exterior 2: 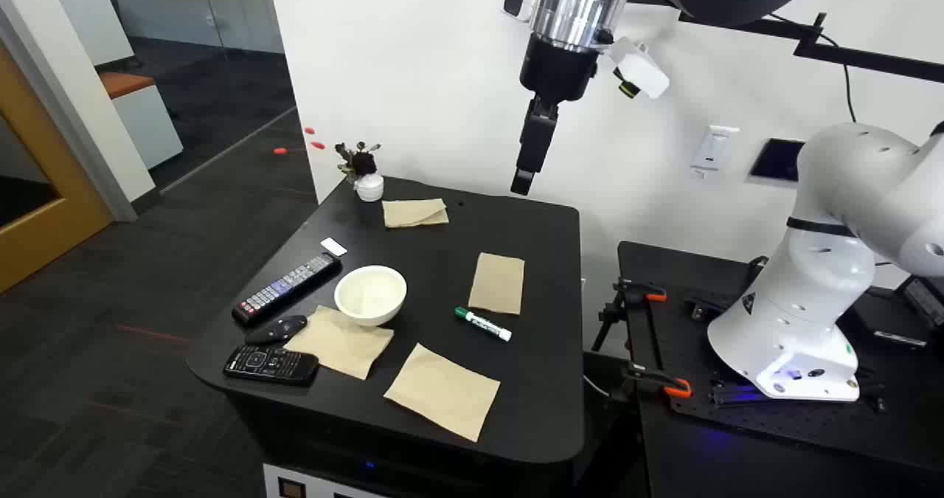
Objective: Put the green marker inside the white bowl
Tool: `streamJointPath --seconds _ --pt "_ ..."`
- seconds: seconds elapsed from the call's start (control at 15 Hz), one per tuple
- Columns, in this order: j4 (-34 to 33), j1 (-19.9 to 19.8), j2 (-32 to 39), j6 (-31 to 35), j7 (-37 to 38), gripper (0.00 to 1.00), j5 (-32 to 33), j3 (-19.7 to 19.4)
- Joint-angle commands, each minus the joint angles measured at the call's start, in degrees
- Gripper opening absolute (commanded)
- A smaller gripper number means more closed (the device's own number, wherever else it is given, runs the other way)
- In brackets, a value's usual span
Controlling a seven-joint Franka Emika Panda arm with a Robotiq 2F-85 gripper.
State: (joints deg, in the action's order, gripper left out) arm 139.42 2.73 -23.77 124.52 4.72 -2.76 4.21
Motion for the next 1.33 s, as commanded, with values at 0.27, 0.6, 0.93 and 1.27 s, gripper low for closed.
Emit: streamJointPath --seconds 0.27,0.6,0.93,1.27 --pt "-0.2 0.1 0.6 -0.1 -0.1 1.0 -0.1 -0.3" --pt "2.0 -0.8 4.1 3.6 1.6 1.0 0.6 -0.2" --pt "6.8 -2.6 8.7 13.1 6.6 1.0 1.7 -0.1" --pt "11.0 -3.9 15.4 24.0 13.5 1.0 4.4 0.2"
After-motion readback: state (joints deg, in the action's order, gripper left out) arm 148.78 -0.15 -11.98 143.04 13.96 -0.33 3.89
